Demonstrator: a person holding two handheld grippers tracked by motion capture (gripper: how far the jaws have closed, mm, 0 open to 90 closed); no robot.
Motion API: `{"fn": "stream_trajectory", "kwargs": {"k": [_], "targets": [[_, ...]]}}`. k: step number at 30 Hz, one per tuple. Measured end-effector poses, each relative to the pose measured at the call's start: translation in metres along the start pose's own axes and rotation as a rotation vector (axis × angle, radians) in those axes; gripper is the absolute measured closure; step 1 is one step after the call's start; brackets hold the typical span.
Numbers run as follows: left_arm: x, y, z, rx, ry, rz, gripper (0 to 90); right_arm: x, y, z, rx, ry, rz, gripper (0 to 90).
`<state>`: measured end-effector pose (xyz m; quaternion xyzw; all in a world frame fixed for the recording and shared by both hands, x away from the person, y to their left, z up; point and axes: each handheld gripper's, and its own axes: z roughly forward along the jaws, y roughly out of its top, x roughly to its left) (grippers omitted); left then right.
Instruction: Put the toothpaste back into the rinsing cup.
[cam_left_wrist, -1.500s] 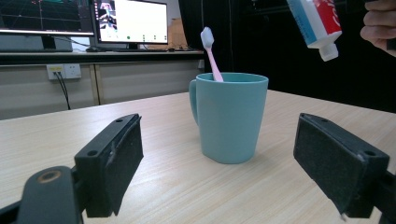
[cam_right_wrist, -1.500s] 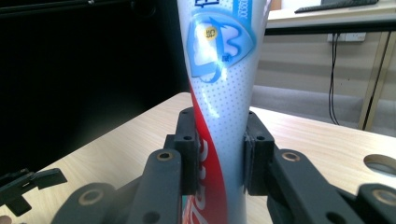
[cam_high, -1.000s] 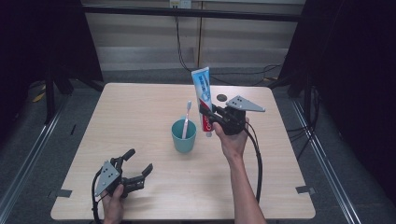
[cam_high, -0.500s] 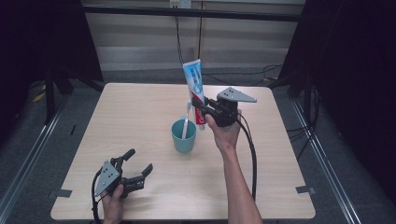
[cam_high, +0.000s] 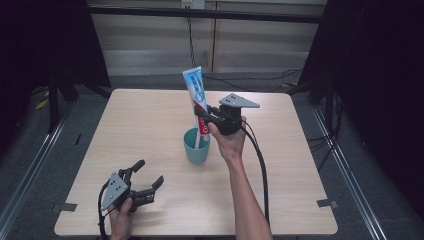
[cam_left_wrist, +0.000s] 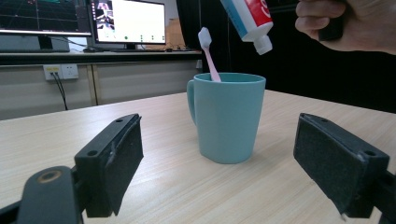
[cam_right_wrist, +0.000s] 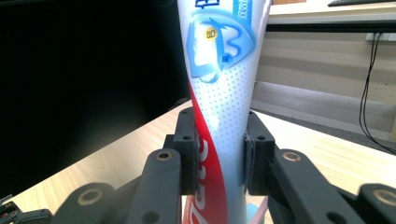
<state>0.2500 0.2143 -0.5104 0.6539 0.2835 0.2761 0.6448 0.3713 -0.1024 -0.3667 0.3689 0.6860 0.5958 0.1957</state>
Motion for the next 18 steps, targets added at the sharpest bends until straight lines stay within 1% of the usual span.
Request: {"fn": "stream_trajectory", "kwargs": {"k": [5,8,10,13,18], "targets": [[0.0,0.0,0.0,0.0,0.0,0.0,15.6,-0.001,-0.006,0.007,0.013,0.005,0.016,72.0],[0.0,0.0,0.0,0.001,0.0,0.0,15.7,0.001,-0.012,0.01,0.036,-0.005,-0.008,72.0],[0.0,0.0,0.0,0.001,0.0,0.0,15.6,0.0,-0.017,0.013,0.042,0.003,0.006,72.0],[0.0,0.0,0.0,0.001,0.0,0.0,15.6,0.0,-0.022,0.015,0.046,0.003,0.011,71.9],[0.0,0.0,0.0,-0.004,0.001,-0.005,15.6,0.0,-0.026,0.02,0.05,0.007,0.023,71.7]]}}
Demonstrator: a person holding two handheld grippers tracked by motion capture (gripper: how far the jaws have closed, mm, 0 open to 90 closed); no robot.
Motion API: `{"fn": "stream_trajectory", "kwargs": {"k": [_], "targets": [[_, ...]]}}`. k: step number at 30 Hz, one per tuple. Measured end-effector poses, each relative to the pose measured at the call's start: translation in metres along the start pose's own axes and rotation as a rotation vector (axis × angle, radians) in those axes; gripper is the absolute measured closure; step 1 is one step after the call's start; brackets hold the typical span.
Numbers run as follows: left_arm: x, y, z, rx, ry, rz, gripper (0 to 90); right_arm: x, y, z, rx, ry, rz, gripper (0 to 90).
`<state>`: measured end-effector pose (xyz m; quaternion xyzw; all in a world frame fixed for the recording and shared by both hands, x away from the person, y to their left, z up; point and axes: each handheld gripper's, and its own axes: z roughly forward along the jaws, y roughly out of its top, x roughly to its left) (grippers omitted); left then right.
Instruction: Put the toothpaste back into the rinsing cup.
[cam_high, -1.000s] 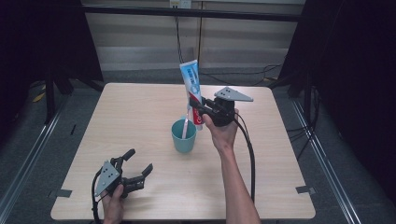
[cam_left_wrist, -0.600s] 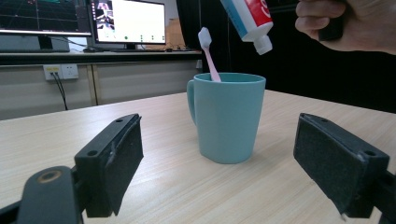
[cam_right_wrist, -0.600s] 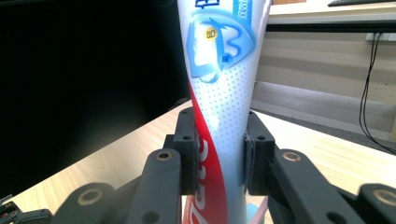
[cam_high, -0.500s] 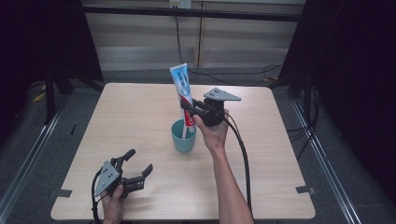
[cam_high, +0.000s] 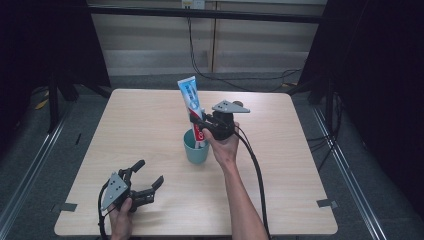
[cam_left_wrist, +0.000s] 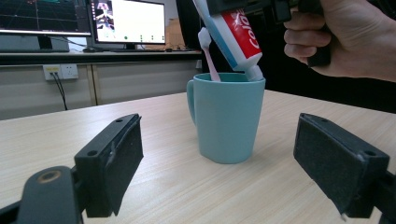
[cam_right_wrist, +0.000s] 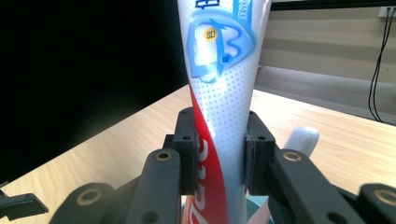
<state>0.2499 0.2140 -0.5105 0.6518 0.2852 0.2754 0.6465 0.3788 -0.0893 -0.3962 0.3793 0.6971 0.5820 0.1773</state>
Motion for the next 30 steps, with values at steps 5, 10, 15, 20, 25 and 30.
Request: {"fn": "stream_trajectory", "kwargs": {"k": [5,10,15,20,25,30], "targets": [[0.0,0.0,0.0,0.003,-0.005,0.002,15.6,0.0,-0.005,0.005,0.027,-0.004,-0.009,71.7],[0.0,0.0,0.0,0.002,-0.005,0.002,15.6,0.0,-0.008,0.007,0.033,0.006,-0.007,71.7],[0.0,0.0,-0.001,0.004,-0.004,0.005,15.6,-0.002,-0.012,0.006,0.033,0.015,0.002,71.6],[0.0,0.0,0.0,0.003,-0.006,0.003,15.6,-0.003,-0.016,0.006,0.04,0.009,0.009,71.6],[0.0,0.0,0.0,0.004,-0.007,0.003,15.6,-0.002,-0.02,0.007,0.05,0.008,0.007,71.6],[0.0,0.0,0.0,0.003,-0.005,0.002,15.6,0.0,-0.023,0.011,0.071,0.011,-0.005,71.7]]}}
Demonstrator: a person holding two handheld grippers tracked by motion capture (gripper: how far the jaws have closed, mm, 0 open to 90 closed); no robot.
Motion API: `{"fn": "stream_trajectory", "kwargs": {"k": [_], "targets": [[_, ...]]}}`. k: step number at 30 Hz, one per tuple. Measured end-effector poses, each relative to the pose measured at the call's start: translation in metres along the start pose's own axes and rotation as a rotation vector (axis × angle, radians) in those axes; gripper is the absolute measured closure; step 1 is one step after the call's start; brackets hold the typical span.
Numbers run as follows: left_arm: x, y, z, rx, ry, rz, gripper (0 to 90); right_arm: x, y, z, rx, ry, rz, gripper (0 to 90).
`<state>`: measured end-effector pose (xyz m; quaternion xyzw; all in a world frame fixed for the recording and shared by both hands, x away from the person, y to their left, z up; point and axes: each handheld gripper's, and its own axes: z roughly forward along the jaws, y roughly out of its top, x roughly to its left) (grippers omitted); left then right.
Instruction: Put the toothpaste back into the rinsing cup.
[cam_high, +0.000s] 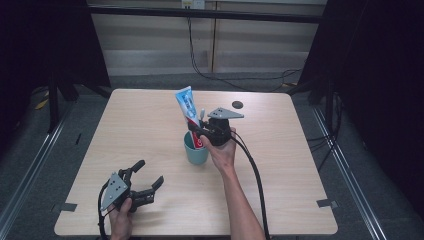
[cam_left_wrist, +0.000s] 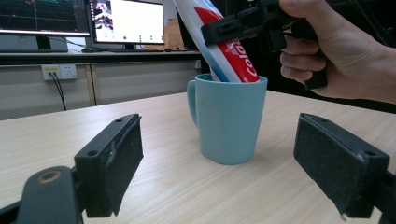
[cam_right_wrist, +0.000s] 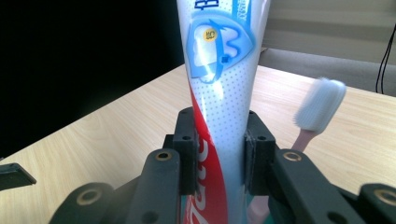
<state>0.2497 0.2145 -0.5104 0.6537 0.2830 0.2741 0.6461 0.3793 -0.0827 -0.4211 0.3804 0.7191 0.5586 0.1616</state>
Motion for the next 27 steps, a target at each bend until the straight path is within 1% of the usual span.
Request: {"fn": "stream_trajectory", "kwargs": {"k": [6,13,17,21,25,27], "targets": [[0.0,0.0,0.0,0.0,0.0,-0.003,15.5,0.001,-0.005,0.003,0.006,-0.003,0.001,71.6],[0.0,0.0,0.0,0.006,-0.004,0.0,15.5,-0.004,-0.012,0.001,0.013,-0.012,0.013,71.4],[0.0,0.0,0.0,0.006,-0.002,0.004,15.5,-0.005,-0.014,0.0,0.028,-0.019,0.008,71.3],[0.0,0.0,0.0,0.006,-0.001,-0.001,15.5,-0.003,-0.015,0.0,0.035,-0.015,-0.011,71.1],[0.0,0.0,-0.001,0.005,-0.001,-0.001,15.5,-0.004,-0.017,-0.001,0.032,-0.012,-0.005,70.9],[0.001,0.0,-0.002,0.004,0.008,0.005,15.5,-0.003,-0.018,-0.002,0.033,-0.015,-0.003,70.9]]}}
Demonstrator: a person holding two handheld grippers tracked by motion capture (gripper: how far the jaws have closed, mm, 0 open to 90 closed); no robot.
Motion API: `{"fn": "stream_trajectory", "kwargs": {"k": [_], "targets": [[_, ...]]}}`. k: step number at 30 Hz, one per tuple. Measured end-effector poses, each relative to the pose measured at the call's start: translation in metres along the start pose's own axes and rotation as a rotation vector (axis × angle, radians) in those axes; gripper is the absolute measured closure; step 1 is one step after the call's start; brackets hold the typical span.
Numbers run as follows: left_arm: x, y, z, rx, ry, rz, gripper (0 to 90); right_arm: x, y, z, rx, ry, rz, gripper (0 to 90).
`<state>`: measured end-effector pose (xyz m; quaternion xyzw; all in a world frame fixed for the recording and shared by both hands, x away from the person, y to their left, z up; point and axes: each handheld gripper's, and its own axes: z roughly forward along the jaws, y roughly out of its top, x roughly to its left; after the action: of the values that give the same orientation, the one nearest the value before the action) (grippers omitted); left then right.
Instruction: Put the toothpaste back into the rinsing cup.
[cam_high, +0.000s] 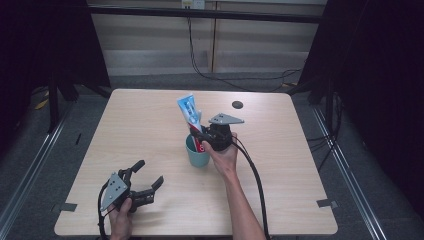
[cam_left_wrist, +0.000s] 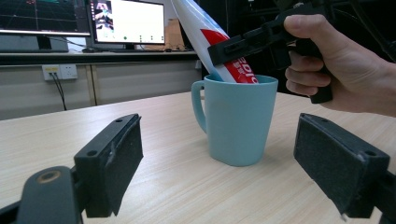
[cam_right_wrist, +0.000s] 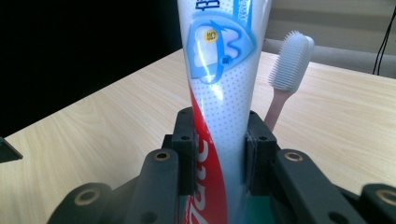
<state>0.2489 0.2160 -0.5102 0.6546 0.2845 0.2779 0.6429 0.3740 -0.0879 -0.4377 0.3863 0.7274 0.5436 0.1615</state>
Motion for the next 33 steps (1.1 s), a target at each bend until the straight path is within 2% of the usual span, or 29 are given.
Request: {"fn": "stream_trajectory", "kwargs": {"k": [13,29,33], "targets": [[0.0,0.0,0.0,0.004,-0.003,0.001,15.5,-0.002,-0.004,-0.012,-0.023,-0.008,0.004,69.4],[0.0,0.0,0.0,0.003,-0.002,0.0,15.5,0.003,-0.007,-0.02,-0.006,-0.007,-0.031,70.2],[0.0,0.0,0.0,0.002,0.0,-0.003,15.5,0.002,-0.013,-0.023,-0.002,-0.004,-0.02,69.8]]}}
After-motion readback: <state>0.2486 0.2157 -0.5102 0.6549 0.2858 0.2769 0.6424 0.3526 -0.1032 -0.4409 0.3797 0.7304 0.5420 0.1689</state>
